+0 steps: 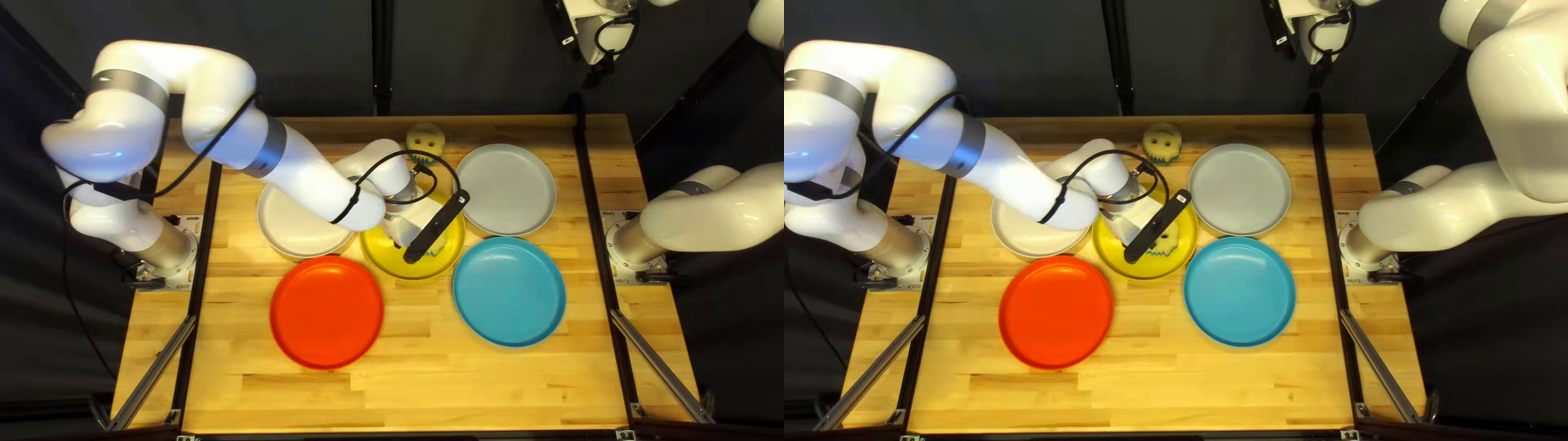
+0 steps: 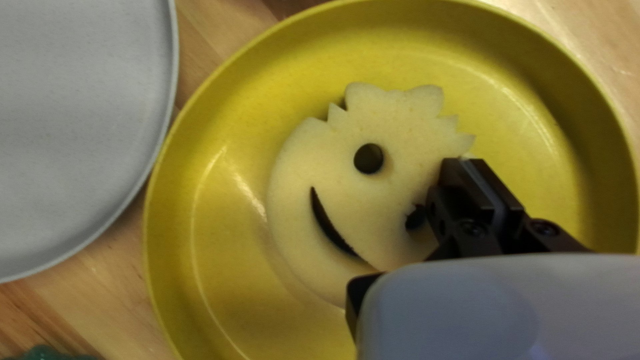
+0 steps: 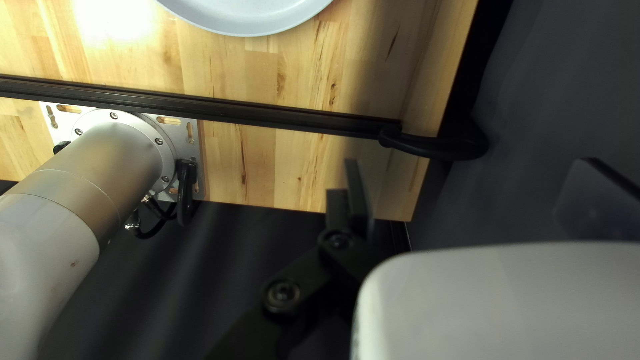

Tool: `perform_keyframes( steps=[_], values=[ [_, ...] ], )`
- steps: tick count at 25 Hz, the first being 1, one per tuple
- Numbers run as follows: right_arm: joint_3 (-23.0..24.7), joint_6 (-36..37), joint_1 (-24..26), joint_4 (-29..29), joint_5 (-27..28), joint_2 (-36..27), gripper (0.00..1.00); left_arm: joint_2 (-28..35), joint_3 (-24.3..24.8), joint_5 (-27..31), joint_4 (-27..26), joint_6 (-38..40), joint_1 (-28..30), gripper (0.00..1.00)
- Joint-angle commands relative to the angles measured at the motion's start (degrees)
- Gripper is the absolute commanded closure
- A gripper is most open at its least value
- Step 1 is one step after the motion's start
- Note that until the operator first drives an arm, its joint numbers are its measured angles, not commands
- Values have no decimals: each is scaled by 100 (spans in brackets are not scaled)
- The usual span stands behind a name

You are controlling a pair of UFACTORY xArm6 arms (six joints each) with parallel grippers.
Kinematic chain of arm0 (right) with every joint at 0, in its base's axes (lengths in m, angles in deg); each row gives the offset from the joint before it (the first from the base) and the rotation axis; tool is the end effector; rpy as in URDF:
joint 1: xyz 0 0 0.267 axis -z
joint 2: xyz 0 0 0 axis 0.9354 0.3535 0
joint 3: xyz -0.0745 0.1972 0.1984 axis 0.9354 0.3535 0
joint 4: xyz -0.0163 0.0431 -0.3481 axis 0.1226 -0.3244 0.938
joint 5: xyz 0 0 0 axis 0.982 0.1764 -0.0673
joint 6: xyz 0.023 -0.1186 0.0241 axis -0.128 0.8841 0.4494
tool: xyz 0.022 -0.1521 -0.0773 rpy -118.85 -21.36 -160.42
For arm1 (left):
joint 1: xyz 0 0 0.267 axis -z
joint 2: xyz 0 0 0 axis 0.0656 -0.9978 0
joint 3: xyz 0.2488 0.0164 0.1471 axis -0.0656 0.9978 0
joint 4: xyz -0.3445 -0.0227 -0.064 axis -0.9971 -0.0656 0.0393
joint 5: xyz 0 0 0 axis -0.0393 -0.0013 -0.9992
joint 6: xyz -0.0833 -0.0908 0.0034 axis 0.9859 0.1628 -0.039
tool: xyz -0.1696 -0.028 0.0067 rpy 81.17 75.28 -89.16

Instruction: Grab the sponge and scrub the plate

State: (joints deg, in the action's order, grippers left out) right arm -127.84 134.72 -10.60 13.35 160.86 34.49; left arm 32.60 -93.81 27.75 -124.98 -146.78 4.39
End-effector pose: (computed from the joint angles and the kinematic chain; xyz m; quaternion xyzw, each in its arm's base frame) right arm 0.1703 -0.2977 0.2501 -0.9975 -0.0550 0.0352 0.0269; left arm 0.5220 -0.0236 0.0412 0.9225 -0.3447 0.1638 0.0578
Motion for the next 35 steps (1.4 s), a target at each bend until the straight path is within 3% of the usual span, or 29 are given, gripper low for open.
perform_keyframes(
  steps=[1,6,16,19,35],
  values=[
    [0,0,0,0,0,0,0,244,398,-79,-169,-79,-3,100],
    [0,0,0,0,0,0,0,201,351,-8,-134,-39,-69,100],
    [0,0,0,0,0,0,0,-666,-1043,283,297,169,-170,100],
    [0,0,0,0,0,0,0,-758,-1217,290,404,243,-107,100],
    [0,0,0,0,0,0,0,82,224,-106,-197,-98,26,100]
  ],
)
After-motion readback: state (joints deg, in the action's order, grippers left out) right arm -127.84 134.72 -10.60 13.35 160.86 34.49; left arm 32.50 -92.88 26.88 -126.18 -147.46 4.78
